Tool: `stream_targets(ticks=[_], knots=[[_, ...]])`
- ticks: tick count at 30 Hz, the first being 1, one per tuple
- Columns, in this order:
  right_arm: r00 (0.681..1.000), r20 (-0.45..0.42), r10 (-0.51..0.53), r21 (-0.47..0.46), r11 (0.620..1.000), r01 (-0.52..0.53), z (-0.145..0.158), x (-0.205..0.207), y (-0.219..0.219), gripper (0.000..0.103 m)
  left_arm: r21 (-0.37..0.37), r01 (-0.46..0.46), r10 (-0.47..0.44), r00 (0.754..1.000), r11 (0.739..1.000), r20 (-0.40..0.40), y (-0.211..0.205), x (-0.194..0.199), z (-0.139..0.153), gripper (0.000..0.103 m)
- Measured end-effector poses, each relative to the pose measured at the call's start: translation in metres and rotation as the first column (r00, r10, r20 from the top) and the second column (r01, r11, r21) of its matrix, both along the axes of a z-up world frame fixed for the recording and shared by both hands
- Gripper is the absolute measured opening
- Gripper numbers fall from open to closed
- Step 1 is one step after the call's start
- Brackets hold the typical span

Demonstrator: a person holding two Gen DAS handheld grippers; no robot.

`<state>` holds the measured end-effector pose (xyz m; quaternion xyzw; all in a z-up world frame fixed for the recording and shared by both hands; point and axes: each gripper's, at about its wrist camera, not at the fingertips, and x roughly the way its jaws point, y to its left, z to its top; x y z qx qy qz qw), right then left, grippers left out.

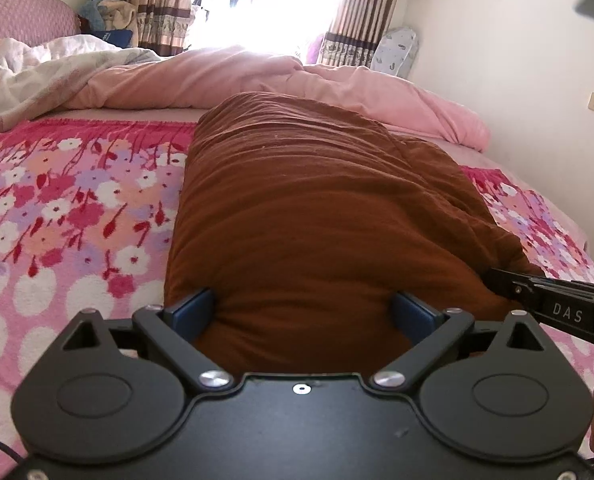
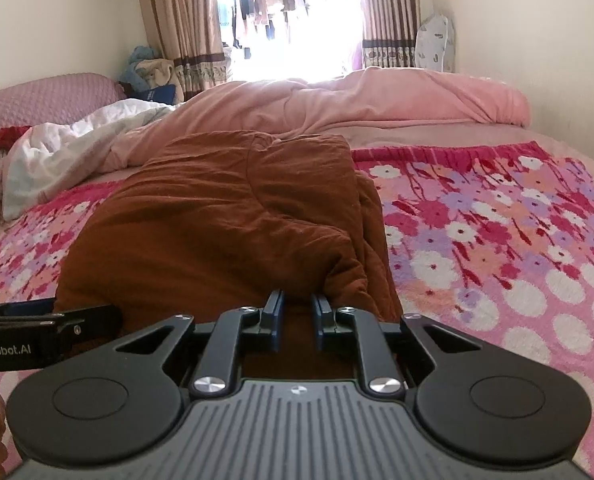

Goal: Fold large clothes

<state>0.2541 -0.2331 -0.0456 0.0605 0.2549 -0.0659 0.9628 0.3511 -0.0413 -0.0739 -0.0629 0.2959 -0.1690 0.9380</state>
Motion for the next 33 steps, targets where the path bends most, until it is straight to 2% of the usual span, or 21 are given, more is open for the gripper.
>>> stream_targets(ticks=[3,7,10,12,14,17,19,22,24,29,33], knots=[[1.0,-0.002,-0.004,0.005,1.0,0.004,0.001,-0.001,0.0,0.019,0.003,-0.009,0.009,1.0,1.0,0.002,0.0,-0.002,0.004,0.099],[1.0,0.011,-0.006,-0.002,1.0,0.006,0.012,-0.005,0.003,0.021,-0.014,-0.026,0.026,0.999,1.0,0.018,0.001,-0.006,0.024,0.097],[0.999,0.053,0.007,0.015,1.0,-0.008,0.03,-0.005,0.002,0.024,-0.015,-0.042,0.043,0.996,0.999,0.074,0.001,0.0,0.041,0.097],[0.997,0.081,0.011,0.013,1.0,-0.012,0.039,0.003,0.001,0.024,-0.014,-0.043,0.044,0.996,0.999,0.083,-0.002,0.011,0.048,0.097],[0.996,0.089,0.01,0.011,1.0,-0.011,0.043,0.014,-0.001,0.024,-0.031,-0.041,0.043,0.997,0.999,0.057,-0.002,0.023,0.047,0.097],[0.999,0.037,0.001,0.046,0.999,-0.003,0.034,0.035,-0.006,0.023,-0.03,-0.034,0.034,0.999,0.999,-0.014,-0.006,0.041,0.033,0.097],[1.0,-0.004,-0.007,0.053,0.999,0.007,0.021,0.046,-0.009,0.022,0.012,-0.054,0.054,0.998,0.998,-0.015,-0.01,0.045,0.021,0.099],[1.0,-0.02,0.001,0.04,0.999,-0.001,0.007,0.051,-0.007,0.021,0.029,-0.054,0.054,0.999,0.998,0.005,-0.011,0.044,0.014,0.1],[1.0,-0.016,0.006,0.015,1.0,-0.006,0.003,0.05,-0.003,0.021,0.03,-0.053,0.053,0.999,0.998,0.006,-0.01,0.044,0.014,0.1],[1.0,-0.018,-0.004,0.028,1.0,0.005,0.009,0.045,0.001,0.021,0.031,-0.054,0.055,0.998,0.998,-0.014,-0.009,0.043,0.024,0.099],[1.0,-0.004,0.009,0.031,0.999,-0.009,0.026,0.029,0.005,0.029,0.002,-0.07,0.07,0.997,0.998,-0.026,-0.003,0.024,0.043,0.098]])
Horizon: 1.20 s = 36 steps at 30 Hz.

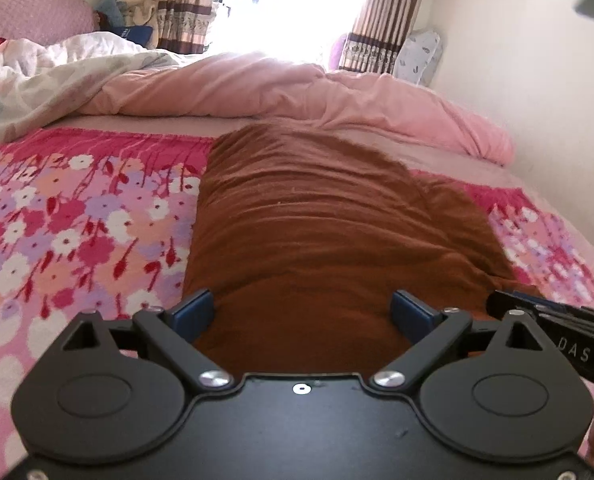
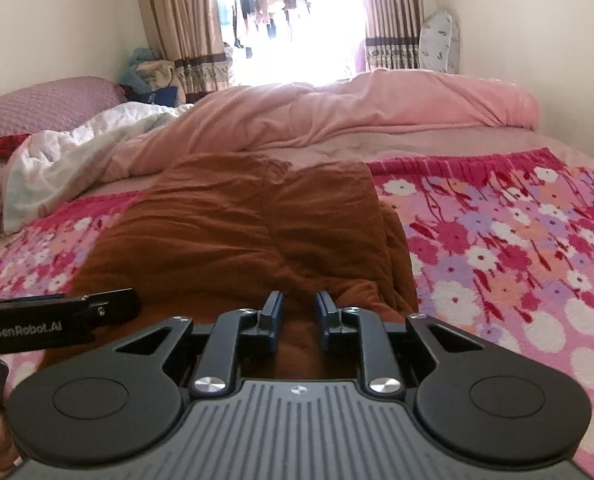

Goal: Fold large clothes

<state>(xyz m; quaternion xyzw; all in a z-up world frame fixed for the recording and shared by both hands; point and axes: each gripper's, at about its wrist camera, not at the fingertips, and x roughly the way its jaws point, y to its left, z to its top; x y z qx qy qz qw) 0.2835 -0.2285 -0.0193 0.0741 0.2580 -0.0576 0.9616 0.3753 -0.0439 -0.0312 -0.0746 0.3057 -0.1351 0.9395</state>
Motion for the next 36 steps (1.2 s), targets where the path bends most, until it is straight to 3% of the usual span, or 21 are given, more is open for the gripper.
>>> stream_targets(ticks=[6,15,26,36], knots=[[0.998,0.055,-0.002,0.015,1.0,0.001,0.027,-0.05,0.006,0.053,0.053,-0.02,0.016,0.998,0.998,0.06,0.002,-0.065,0.031,0.098],[0.996,0.093,0.003,-0.059,0.998,0.002,0.046,-0.146,0.023,0.065,0.076,-0.046,0.043,0.998,0.996,0.038,0.016,-0.178,0.042,0.098],[0.996,0.094,-0.014,-0.069,0.997,0.02,0.037,-0.237,0.04,0.068,0.111,-0.039,0.037,0.999,0.993,0.024,0.012,-0.286,0.034,0.098],[0.996,0.092,-0.014,-0.069,0.997,0.021,0.027,-0.273,0.049,0.069,0.097,-0.077,0.074,0.997,0.992,0.037,0.021,-0.317,0.03,0.098]])
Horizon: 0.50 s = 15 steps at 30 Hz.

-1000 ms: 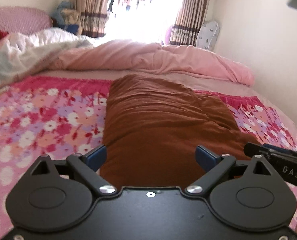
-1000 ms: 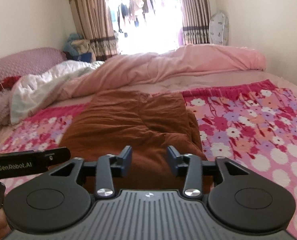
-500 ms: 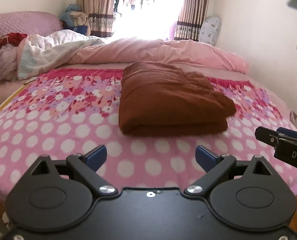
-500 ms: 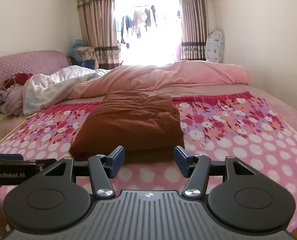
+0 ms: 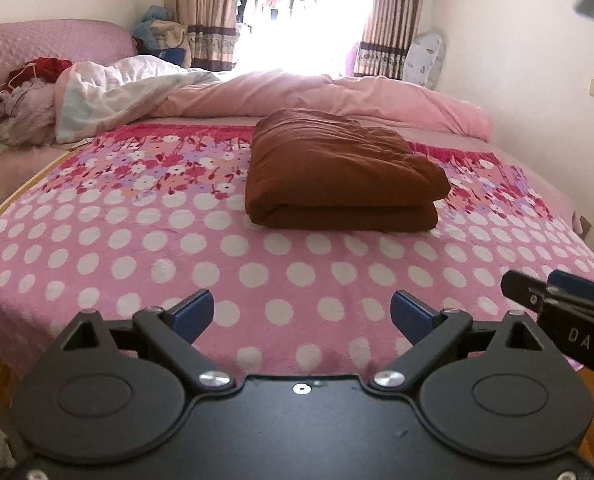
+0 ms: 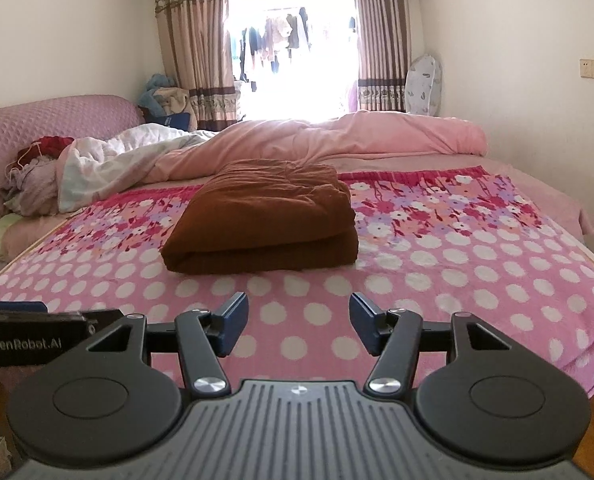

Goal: Fold large clothes

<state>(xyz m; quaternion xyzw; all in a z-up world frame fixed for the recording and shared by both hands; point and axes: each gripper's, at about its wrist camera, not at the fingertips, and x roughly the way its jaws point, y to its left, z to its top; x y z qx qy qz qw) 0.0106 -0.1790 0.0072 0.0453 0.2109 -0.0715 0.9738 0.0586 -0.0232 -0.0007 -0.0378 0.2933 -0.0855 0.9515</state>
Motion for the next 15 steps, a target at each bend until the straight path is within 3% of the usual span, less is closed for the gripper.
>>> stream_targets(ticks=[15], knots=[[1.0,-0.019,0.008,-0.006,1.0,-0.008,-0.0087,-0.0049,0.0059,0.069,0.022,-0.034,0.035,0.999,0.999,-0.011,-0.0007,-0.0016,-0.0027,0.098]])
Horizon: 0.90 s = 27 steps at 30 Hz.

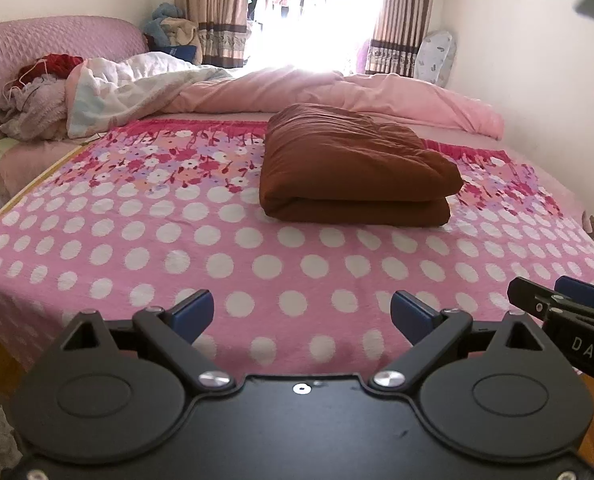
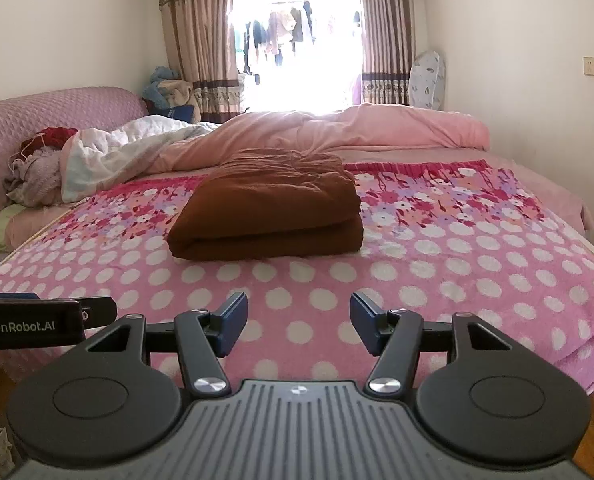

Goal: Fold large clothes

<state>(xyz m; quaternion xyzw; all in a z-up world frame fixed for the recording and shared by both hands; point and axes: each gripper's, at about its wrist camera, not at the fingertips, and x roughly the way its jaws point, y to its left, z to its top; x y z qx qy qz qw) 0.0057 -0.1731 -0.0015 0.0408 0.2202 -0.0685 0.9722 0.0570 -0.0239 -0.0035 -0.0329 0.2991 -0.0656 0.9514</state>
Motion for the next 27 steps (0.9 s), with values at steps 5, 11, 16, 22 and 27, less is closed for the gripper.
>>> stream_targets(ticks=[5,11,16,22,27], knots=[[1.0,-0.001,-0.004,0.002,1.0,0.004,-0.0018,-0.0015,-0.0001,0.07,0.013,-0.003,0.003,1.0,1.0,-0.006,0.0001,0.0005,-0.0016,0.098],[1.0,-0.002,-0.01,0.002,1.0,0.01,-0.0031,-0.0016,-0.0021,0.07,0.017,-0.006,0.007,1.0,1.0,-0.01,0.0016,0.0001,-0.0022,0.098],[1.0,-0.002,-0.009,0.002,1.0,0.009,-0.003,-0.0015,-0.0027,0.07,0.021,-0.005,0.006,1.0,1.0,-0.008,0.0018,-0.0011,-0.0021,0.098],[1.0,-0.002,-0.008,0.001,1.0,0.008,-0.0025,-0.0011,-0.0024,0.071,0.02,-0.002,0.002,1.0,1.0,-0.008,0.0012,-0.0017,-0.0016,0.098],[1.0,-0.006,-0.012,0.001,1.0,0.012,-0.0031,-0.0014,-0.0037,0.071,0.02,-0.004,0.004,1.0,1.0,-0.009,0.0008,-0.0022,-0.0015,0.098]])
